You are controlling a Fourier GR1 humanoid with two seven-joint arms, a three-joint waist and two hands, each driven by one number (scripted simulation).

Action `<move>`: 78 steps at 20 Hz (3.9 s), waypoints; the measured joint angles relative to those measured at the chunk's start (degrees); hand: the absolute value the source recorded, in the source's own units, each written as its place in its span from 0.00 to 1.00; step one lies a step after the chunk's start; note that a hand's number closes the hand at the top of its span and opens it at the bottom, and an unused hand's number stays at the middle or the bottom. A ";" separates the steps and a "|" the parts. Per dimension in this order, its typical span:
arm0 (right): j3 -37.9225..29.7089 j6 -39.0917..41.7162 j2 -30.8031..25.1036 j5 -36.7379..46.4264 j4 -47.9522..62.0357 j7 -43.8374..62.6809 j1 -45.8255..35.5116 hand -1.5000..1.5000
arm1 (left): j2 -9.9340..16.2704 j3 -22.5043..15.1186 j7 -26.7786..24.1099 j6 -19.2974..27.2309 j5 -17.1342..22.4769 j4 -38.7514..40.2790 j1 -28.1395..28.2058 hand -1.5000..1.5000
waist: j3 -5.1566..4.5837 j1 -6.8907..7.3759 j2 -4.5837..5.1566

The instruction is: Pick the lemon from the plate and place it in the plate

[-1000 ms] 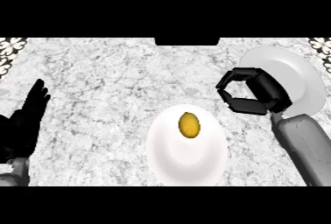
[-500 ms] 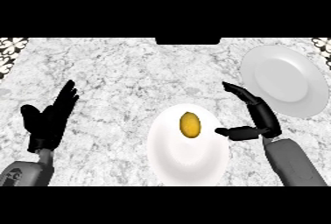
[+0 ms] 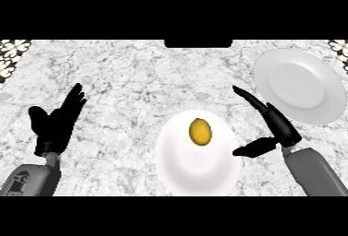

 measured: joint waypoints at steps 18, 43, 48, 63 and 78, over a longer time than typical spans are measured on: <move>8.11 8.07 2.18 17.31 -5.90 24.91 -5.09 0.00 | -1.58 3.06 0.66 -2.73 -1.99 1.00 -1.20 0.50 | 0.00 0.35 -0.01; 3.95 14.67 14.74 36.49 10.41 25.85 -13.27 1.00 | -5.66 7.10 1.88 -6.52 -6.87 -0.90 -0.37 0.50 | -0.02 0.45 0.01; 5.28 17.14 14.50 38.13 8.88 22.13 -12.51 1.00 | -6.23 7.26 2.48 -6.52 -7.46 -2.31 0.75 0.50 | -0.19 0.36 -0.34; -2.14 7.81 20.37 39.63 16.38 30.85 -18.19 1.00 | -6.89 8.68 1.55 -8.01 -8.12 -1.07 0.10 0.50 | -0.12 0.88 0.08; -7.22 -20.07 16.44 55.96 2.10 48.04 -21.84 1.00 | -6.92 9.33 1.23 -7.92 -8.47 -0.91 1.11 0.50 | -0.02 -0.36 -0.31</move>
